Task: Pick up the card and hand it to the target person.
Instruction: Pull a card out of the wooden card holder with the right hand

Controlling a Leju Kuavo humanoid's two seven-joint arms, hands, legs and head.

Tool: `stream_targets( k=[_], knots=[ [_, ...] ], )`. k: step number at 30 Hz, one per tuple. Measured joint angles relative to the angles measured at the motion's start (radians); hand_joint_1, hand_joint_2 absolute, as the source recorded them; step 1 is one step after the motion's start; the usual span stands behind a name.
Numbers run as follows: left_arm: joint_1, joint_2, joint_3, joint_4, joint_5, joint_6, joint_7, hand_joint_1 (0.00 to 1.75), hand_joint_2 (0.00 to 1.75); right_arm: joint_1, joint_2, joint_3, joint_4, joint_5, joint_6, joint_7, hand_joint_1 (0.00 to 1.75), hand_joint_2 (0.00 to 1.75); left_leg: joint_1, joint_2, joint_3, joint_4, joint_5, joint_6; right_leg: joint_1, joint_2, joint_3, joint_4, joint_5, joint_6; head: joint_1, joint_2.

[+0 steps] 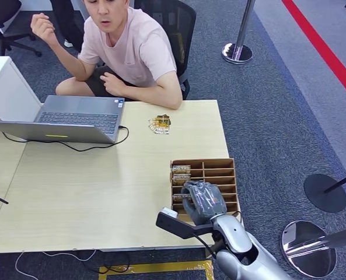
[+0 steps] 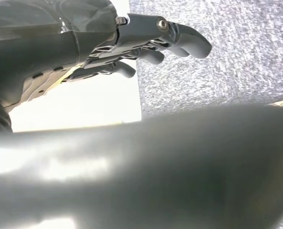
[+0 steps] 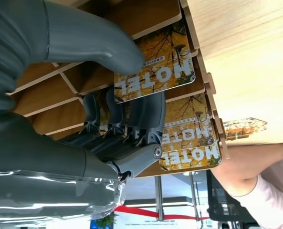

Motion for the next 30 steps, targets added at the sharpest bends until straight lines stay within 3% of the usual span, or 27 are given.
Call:
stream_targets(
  k=[5, 9, 11, 30],
  knots=[
    [0.0, 0.0, 0.0, 0.0, 0.0, -0.008, -0.012, 0.0, 1.75, -0.006, -0.001, 0.006, 0.006, -0.003, -0.002, 0.0, 1.17, 1.75, 0.0, 0.0, 0.0, 0.0, 0.0, 0.0, 0.0, 0.0, 0.0, 0.0, 0.0, 0.0, 0.0, 0.0],
    [0.0, 0.0, 0.0, 0.0, -0.001, -0.011, -0.024, 0.0, 1.75, -0.009, -0.002, 0.009, 0.007, -0.004, -0.003, -0.002, 1.65, 1.75, 0.0, 0.0, 0.0, 0.0, 0.0, 0.0, 0.0, 0.0, 0.0, 0.0, 0.0, 0.0, 0.0, 0.0],
    [0.0, 0.0, 0.0, 0.0, -0.002, -0.014, -0.03, 0.0, 1.75, -0.011, -0.002, 0.01, 0.008, -0.005, -0.004, -0.002, 1.75, 1.75, 0.0, 0.0, 0.0, 0.0, 0.0, 0.0, 0.0, 0.0, 0.0, 0.0, 0.0, 0.0, 0.0, 0.0],
    [0.0, 0.001, 0.011, 0.0, 0.018, -0.002, -0.041, 0.0, 1.75, -0.015, -0.003, 0.01, 0.004, -0.019, -0.044, -0.035, 1.75, 1.75, 0.0, 0.0, 0.0, 0.0, 0.0, 0.0, 0.0, 0.0, 0.0, 0.0, 0.0, 0.0, 0.0, 0.0]
  ],
)
